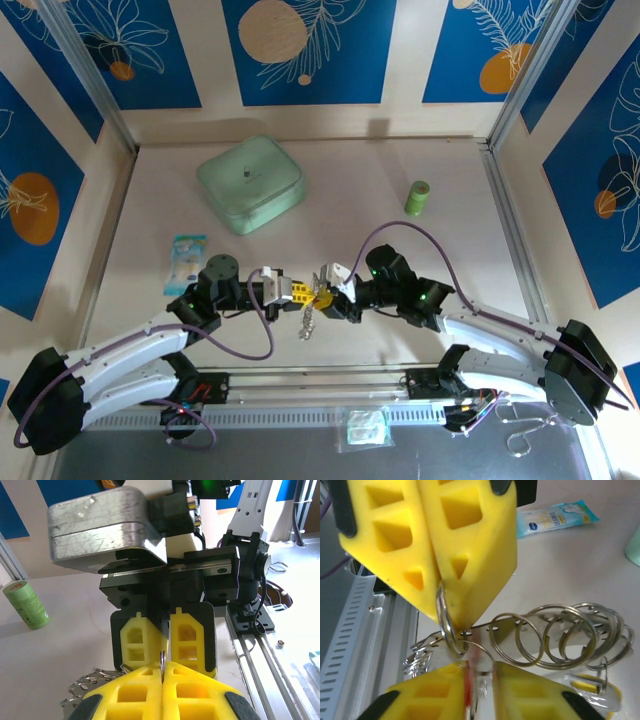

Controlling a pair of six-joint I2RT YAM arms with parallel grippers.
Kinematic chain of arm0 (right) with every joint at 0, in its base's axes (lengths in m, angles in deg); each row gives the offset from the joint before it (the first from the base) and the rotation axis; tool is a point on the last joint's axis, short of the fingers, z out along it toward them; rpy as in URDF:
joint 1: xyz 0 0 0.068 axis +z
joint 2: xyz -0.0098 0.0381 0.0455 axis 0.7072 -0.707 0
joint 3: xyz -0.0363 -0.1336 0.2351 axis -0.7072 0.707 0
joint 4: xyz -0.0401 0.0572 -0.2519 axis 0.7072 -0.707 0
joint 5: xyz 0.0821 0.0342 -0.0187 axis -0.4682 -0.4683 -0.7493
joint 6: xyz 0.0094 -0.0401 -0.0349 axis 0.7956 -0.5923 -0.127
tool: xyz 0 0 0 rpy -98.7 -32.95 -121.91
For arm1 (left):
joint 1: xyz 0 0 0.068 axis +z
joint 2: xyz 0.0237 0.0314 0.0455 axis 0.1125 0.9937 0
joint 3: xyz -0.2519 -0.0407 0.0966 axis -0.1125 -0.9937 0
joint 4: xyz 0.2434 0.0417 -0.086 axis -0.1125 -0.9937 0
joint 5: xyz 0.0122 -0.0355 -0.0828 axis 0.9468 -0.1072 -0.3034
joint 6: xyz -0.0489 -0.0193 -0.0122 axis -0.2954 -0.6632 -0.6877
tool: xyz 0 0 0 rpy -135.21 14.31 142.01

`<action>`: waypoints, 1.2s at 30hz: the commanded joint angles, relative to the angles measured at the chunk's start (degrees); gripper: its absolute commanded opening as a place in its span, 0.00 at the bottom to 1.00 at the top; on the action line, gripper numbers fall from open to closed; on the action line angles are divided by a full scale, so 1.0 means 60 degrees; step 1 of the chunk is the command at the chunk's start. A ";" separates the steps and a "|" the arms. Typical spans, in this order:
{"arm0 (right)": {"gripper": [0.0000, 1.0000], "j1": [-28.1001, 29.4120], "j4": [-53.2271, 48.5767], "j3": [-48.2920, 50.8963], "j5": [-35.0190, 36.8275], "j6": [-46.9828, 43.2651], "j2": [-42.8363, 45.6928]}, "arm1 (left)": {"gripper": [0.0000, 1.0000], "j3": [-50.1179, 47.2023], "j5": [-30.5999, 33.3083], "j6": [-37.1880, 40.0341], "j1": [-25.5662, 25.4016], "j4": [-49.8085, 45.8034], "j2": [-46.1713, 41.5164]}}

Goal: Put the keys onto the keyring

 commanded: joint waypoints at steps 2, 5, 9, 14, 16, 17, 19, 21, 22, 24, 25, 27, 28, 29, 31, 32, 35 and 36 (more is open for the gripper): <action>0.14 0.0057 -0.0209 -0.0244 0.0359 -0.0273 0.0344 | 0.00 0.0125 -0.0107 0.0066 0.0038 0.0200 -0.0187; 0.11 0.0060 -0.0434 -0.0370 0.0527 -0.0507 0.0678 | 0.00 0.0111 0.0080 0.0170 0.0032 0.0099 -0.0188; 0.06 0.0060 -0.0964 -0.0612 0.0626 -0.0746 0.0924 | 0.00 0.0140 0.0245 0.0262 0.0046 -0.0008 -0.0167; 0.04 0.0048 -0.1214 -0.0775 0.0677 -0.0832 0.1145 | 0.00 0.0213 0.0457 0.0436 0.0041 -0.0363 -0.0152; 0.05 0.0051 -0.1288 -0.0787 0.0666 -0.0873 0.1210 | 0.00 0.0246 0.0486 0.0469 0.0039 -0.0484 -0.0145; 0.05 0.0060 -0.1353 -0.0792 0.0650 -0.0875 0.1212 | 0.00 0.0272 0.0474 0.0470 0.0039 -0.0480 -0.0139; 0.05 0.0061 -0.1518 -0.0799 0.0638 -0.0919 0.1140 | 0.00 0.0245 0.0442 0.0417 0.0032 -0.0374 -0.0125; 0.05 0.0071 -0.1658 -0.0817 0.0693 -0.0967 0.1082 | 0.00 0.0268 0.0437 0.0422 0.0045 -0.0390 -0.0093; 0.05 0.0075 -0.1663 -0.0821 0.0705 -0.0964 0.1080 | 0.00 0.0279 0.0439 0.0451 0.0040 -0.0445 -0.0086; 0.05 0.0085 -0.1679 -0.0843 0.0751 -0.0996 0.1132 | 0.00 0.0301 0.0444 0.0543 0.0037 -0.0602 -0.0092; 0.05 0.0082 -0.1717 -0.0874 0.0804 -0.1035 0.1174 | 0.00 0.0336 0.0465 0.0627 0.0034 -0.0741 -0.0099; 0.04 0.0090 -0.1854 -0.0961 0.0903 -0.1130 0.1240 | 0.00 0.0449 0.0530 0.0899 0.0037 -0.1165 -0.0084; 0.04 0.0089 -0.1942 -0.1009 0.0941 -0.1181 0.1294 | 0.00 0.0532 0.0572 0.1074 0.0034 -0.1456 -0.0054; 0.04 0.0090 -0.2044 -0.1055 0.0957 -0.1240 0.1349 | 0.00 0.0612 0.0597 0.1215 0.0037 -0.1713 -0.0042; 0.04 0.0082 -0.2247 -0.1155 0.1014 -0.1297 0.1437 | 0.00 0.0727 0.0630 0.1346 0.0035 -0.2024 0.0004; 0.04 0.0100 -0.2373 -0.1218 0.1050 -0.1336 0.1481 | 0.00 0.0759 0.0625 0.1364 0.0037 -0.2127 0.0016; 0.03 0.0128 -0.2688 -0.1363 0.1182 -0.1416 0.1599 | 0.11 0.0828 0.0612 0.1301 0.0036 -0.2252 0.0034; 0.03 0.0137 -0.2751 -0.1392 0.1249 -0.1432 0.1635 | 0.20 0.0821 0.0628 0.1237 0.0038 -0.2211 0.0013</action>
